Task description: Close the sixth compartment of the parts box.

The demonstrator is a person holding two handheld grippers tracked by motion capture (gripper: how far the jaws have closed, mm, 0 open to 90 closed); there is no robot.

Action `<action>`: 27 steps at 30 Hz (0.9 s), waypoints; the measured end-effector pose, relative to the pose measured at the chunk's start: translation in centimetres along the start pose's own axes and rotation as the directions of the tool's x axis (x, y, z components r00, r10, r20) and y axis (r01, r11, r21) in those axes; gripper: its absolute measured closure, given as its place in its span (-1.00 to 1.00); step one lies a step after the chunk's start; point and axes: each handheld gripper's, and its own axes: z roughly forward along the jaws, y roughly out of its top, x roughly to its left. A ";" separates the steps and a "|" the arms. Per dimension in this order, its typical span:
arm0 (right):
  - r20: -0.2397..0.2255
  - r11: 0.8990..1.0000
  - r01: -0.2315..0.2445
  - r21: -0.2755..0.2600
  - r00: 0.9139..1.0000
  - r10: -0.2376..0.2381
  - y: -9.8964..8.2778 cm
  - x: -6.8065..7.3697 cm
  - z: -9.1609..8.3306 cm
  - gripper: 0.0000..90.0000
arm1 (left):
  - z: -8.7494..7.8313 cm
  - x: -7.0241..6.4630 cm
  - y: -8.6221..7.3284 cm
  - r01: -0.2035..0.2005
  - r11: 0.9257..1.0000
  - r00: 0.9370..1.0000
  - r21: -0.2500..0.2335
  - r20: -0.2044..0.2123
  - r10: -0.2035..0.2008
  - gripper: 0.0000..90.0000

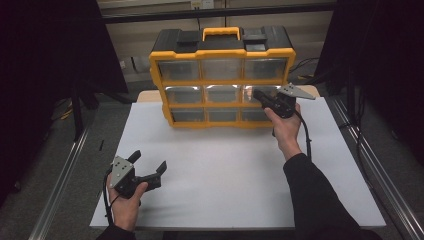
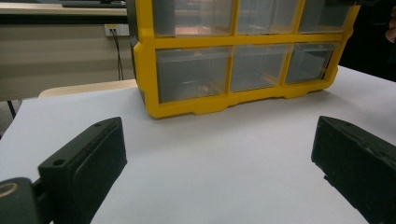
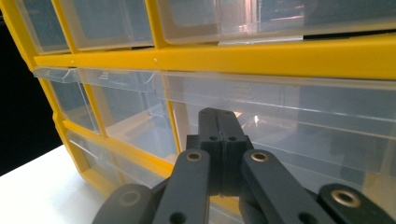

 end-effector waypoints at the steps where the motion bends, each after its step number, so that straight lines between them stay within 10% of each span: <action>1: -0.003 1.000 0.000 0.004 1.000 0.000 0.0 0.0 0.1 1.00 | 0.0 0.0 0.0 0.000 1.000 1.000 0.001 -0.001 0.000 -0.93; 27: 0.010 0.999 -0.001 0.050 1.000 0.000 -0.3 -0.9 0.6 1.00 | 0.1 0.2 -0.1 0.006 1.000 1.000 0.004 0.006 -0.006 -0.93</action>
